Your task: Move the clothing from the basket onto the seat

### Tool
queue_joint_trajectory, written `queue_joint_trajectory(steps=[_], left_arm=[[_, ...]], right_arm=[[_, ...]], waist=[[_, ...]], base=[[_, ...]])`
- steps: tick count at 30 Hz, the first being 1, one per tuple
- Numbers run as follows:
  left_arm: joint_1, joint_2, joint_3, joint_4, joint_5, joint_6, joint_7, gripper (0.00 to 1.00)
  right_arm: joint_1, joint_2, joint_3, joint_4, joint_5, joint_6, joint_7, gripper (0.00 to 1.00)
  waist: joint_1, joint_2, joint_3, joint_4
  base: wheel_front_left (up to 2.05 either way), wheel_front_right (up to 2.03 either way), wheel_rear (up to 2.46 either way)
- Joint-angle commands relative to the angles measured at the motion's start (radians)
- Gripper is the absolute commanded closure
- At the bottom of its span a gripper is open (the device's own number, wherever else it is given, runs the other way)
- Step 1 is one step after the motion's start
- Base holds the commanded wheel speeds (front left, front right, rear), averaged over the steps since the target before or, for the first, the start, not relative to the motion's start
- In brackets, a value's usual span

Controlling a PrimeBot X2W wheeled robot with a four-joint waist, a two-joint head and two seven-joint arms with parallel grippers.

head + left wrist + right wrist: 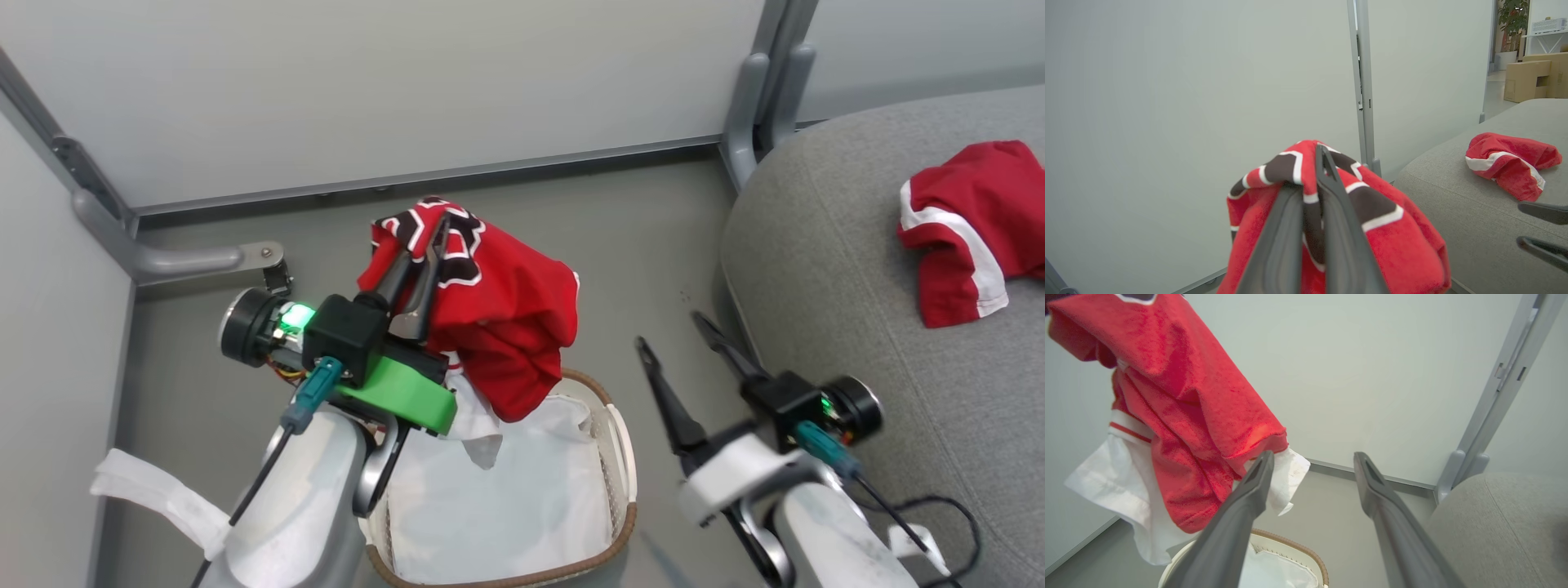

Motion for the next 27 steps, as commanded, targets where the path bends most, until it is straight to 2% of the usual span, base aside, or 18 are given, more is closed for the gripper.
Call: queue_joint_trajectory(steps=[1, 6, 10, 14, 17, 19, 23, 24, 25, 26, 27], left_arm=[[-0.016, -0.009, -0.003, -0.004, 0.001, -0.002, -0.001, 1.00], [-0.026, -0.025, -0.038, 0.005, -0.011, -0.003, -0.001, 1.00], [-0.029, -0.040, -0.072, 0.015, -0.022, -0.004, -0.001, 1.00], [-0.035, -0.045, -0.105, 0.017, -0.038, -0.002, -0.001, 1.00], [-0.038, -0.048, -0.131, 0.019, -0.050, 0.001, -0.001, 1.00], [-0.041, -0.049, -0.148, 0.017, -0.056, 0.003, -0.001, 1.00], [-0.041, -0.051, -0.161, 0.020, -0.069, 0.016, -0.001, 1.00], [-0.039, -0.051, -0.159, 0.018, -0.071, 0.021, -0.001, 0.92], [-0.036, -0.051, -0.155, 0.014, -0.071, 0.027, -0.001, 0.65], [-0.027, -0.051, -0.152, 0.014, -0.071, 0.031, -0.001, 0.29], [-0.018, -0.050, -0.150, 0.017, -0.071, 0.032, -0.001, 0.07]], right_arm=[[-0.038, -0.004, 0.026, -0.005, -0.005, -0.001, -0.002, 0.00], [-0.152, -0.014, 0.198, 0.017, 0.004, -0.001, -0.002, 0.00], [-0.248, -0.013, 0.311, 0.080, 0.009, -0.001, -0.002, 0.00], [-0.316, -0.008, 0.364, 0.174, -0.007, -0.001, -0.002, 0.00], [-0.342, -0.005, 0.359, 0.249, 0.003, -0.001, -0.002, 0.00], [-0.347, -0.002, 0.364, 0.273, 0.038, -0.001, -0.002, 1.00], [-0.341, -0.004, 0.329, 0.253, 0.081, -0.001, -0.002, 1.00], [-0.336, -0.004, 0.320, 0.246, 0.080, -0.001, -0.002, 1.00], [-0.330, -0.005, 0.311, 0.240, 0.082, -0.001, -0.002, 1.00], [-0.324, -0.005, 0.300, 0.232, 0.079, -0.001, -0.002, 1.00], [-0.318, -0.005, 0.287, 0.227, 0.077, -0.001, -0.002, 1.00]], waist=[[0.0001, 0.0000, 0.004, 0.013], [0.0001, 0.0000, 0.008, 0.049], [0.0001, 0.0000, 0.005, 0.083], [0.0001, 0.0000, 0.004, 0.116], [0.0001, 0.0000, 0.001, 0.140], [0.0001, 0.0000, 0.001, 0.156], [0.0001, 0.0000, 0.006, 0.165], [0.0001, 0.0000, 0.008, 0.161], [0.0001, 0.0000, 0.010, 0.155], [0.0001, 0.0000, 0.011, 0.143], [0.0001, 0.0000, 0.011, 0.131]], base=[[0.00, 0.00, 0.00], [0.00, 0.00, 0.00], [0.00, 0.00, 0.00], [0.00, 0.00, 0.00], [0.00, 0.00, 0.00], [0.00, 0.00, 0.00], [0.00, 0.00, 0.00], [0.00, 0.00, 0.00], [0.00, 0.00, 0.00], [0.00, 0.00, 0.00], [0.00, 0.00, 0.00]])
